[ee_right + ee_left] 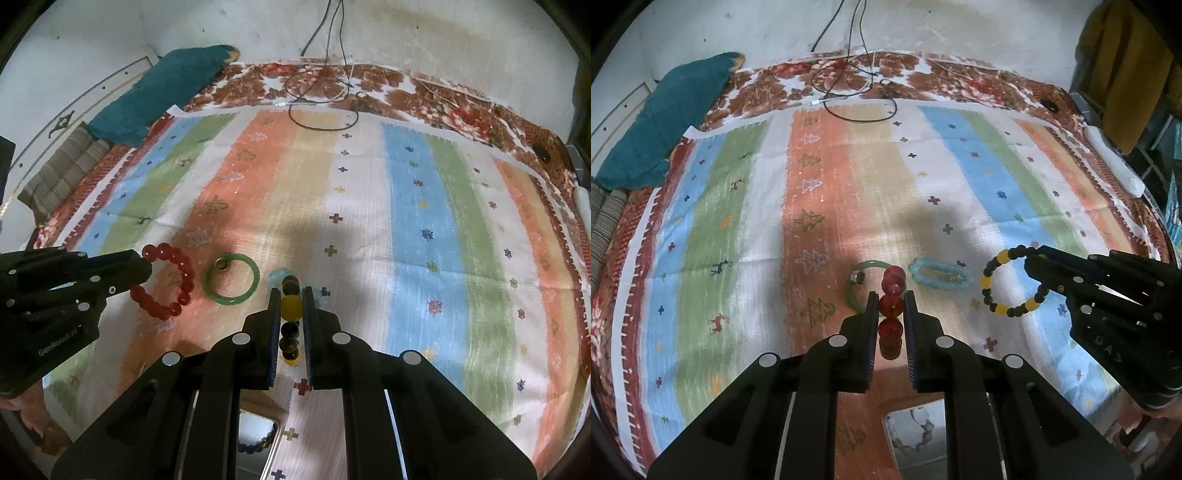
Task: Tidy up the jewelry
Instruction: 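Carry both bracelets into the silver tin and open both tools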
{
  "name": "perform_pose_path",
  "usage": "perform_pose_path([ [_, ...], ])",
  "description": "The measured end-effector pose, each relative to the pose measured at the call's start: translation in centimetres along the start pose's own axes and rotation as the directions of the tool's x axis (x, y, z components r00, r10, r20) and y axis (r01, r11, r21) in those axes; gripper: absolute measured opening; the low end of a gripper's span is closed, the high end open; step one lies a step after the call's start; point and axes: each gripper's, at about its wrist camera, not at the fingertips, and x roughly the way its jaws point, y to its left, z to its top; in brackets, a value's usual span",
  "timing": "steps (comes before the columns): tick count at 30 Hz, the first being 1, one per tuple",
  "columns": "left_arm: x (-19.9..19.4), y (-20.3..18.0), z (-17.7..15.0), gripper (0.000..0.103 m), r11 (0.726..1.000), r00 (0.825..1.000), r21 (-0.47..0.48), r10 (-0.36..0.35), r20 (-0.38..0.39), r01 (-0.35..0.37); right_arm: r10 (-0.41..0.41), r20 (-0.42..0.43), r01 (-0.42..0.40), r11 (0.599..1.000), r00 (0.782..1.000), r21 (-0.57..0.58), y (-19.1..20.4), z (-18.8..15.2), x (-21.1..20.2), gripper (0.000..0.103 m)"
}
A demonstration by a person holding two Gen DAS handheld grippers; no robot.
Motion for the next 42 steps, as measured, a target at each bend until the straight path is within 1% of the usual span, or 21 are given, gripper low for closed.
perform_pose_path([
  [9, -2.0, -1.1, -1.1, 0.013, 0.999, 0.999, 0.03, -0.015, 0.033, 0.014, 0.014, 0.031, -0.014, 1.0, 0.999, -0.003, 0.4, -0.9, -1.8, 0.012],
  [22, -4.2, -1.9, -3.0, 0.013, 0.998, 0.997, 0.046, -0.033, 0.067, 0.03, 0.024, 0.071, -0.022, 0.999, 0.997, -0.023, 1.6, -2.6, -4.4, 0.012],
  [36, -5.3, -2.3, -4.9, 0.013, 0.998, 0.997, 0.057, -0.039, 0.068, 0.035, 0.035, 0.079, -0.033, 0.999, 0.996, -0.036, 2.0, -4.3, -5.7, 0.012],
  [42, -5.8, -2.5, -6.2, 0.013, 0.997, 0.997, 0.065, -0.042, 0.068, 0.038, 0.058, 0.081, -0.055, 0.998, 0.995, -0.036, 2.2, -5.1, -6.4, 0.012],
])
